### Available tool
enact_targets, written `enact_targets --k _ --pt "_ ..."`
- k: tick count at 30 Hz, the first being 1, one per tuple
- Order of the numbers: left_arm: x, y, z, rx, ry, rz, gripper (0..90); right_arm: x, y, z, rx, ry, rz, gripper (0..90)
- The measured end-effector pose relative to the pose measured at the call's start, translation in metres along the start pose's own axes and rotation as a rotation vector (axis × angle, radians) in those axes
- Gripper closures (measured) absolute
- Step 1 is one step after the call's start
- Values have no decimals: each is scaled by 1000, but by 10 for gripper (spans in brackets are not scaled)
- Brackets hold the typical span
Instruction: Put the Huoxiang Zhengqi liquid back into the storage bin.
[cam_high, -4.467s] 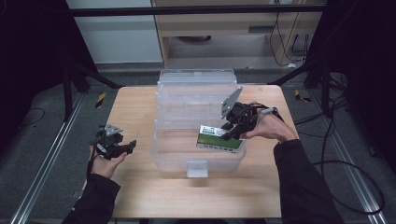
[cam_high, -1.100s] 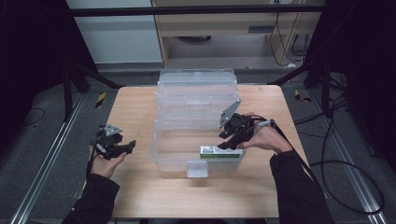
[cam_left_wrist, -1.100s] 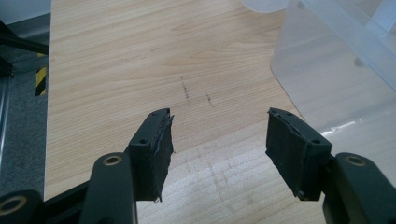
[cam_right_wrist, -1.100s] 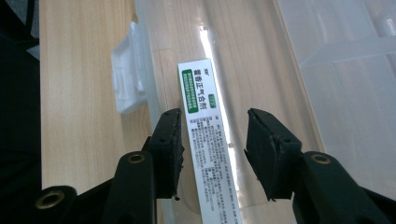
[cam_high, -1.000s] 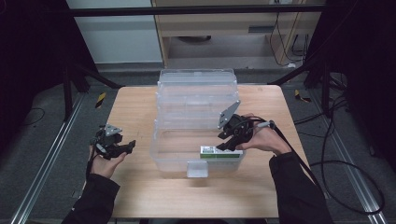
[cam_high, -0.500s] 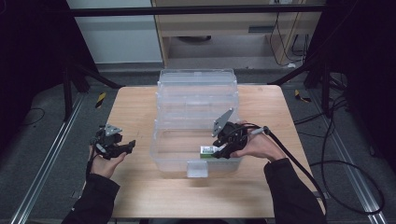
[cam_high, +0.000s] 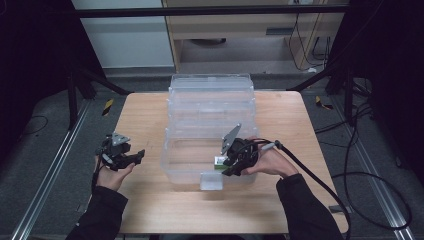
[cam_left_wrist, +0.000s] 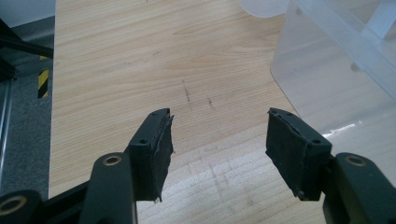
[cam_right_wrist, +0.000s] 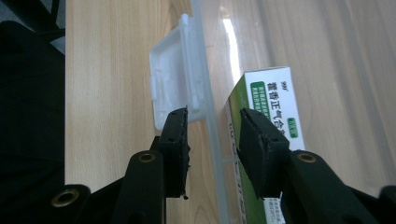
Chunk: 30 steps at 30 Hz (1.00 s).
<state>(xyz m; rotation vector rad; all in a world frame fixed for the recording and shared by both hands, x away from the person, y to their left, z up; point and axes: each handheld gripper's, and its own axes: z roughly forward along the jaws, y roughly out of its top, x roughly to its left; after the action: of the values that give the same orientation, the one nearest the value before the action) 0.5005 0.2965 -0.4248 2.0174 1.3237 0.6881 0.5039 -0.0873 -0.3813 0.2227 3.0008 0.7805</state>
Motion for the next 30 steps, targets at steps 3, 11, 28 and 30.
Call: enact_targets --k 3,11,28,30 --pt "0 0 0 0 0 0 400 1 0 5 10 8 6 635" --pt "0 0 -1 -2 -2 1 400 4 -1 14 9 34 -4 646" --pt "1 1 -3 -16 -3 -3 401 4 1 24 31 25 0 682" --pt "1 1 -3 -16 -3 -1 400 3 1 24 33 25 -3 684"
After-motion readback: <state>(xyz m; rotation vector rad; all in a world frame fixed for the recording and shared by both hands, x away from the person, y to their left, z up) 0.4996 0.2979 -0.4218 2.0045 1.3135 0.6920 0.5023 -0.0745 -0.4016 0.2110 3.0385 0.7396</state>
